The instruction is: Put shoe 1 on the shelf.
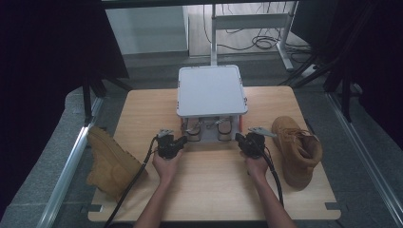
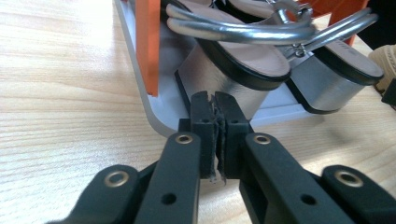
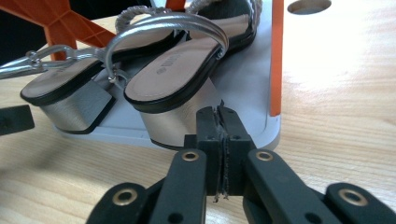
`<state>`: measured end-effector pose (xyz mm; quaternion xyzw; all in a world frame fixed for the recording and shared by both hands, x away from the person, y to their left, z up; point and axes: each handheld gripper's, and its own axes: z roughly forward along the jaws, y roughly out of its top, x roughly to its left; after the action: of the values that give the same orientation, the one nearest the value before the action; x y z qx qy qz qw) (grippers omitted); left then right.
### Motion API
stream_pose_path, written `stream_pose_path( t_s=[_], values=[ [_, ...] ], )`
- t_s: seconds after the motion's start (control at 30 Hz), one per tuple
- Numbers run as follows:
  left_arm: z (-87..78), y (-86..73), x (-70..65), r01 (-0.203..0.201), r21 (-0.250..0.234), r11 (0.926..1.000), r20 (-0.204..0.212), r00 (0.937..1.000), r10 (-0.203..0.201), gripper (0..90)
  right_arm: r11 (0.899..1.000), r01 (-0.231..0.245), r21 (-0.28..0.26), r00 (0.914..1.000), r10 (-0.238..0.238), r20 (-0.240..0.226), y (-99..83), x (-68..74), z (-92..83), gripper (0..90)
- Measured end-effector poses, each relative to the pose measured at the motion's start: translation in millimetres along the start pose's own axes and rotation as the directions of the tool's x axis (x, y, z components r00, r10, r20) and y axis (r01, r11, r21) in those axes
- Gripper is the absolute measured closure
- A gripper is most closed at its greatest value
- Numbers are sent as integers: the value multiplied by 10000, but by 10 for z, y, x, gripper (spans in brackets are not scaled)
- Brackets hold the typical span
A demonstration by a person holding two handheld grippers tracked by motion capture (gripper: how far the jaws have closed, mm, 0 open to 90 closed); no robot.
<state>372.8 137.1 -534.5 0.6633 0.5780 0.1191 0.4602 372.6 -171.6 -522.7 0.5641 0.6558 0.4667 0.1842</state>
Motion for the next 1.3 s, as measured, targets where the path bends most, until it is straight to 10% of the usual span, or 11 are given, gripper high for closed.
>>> stream_pose_path(
  t_s=[0.6,1.3],
  values=[
    [91,84,13,411,182,9990,252,9988,-415,897,9968,-788,159,9968,786,131,-12,50,238,896],
    [246,96,-169,545,334,9980,638,9964,-566,897,9985,-458,287,9989,456,71,10,256,347,896]
  ],
)
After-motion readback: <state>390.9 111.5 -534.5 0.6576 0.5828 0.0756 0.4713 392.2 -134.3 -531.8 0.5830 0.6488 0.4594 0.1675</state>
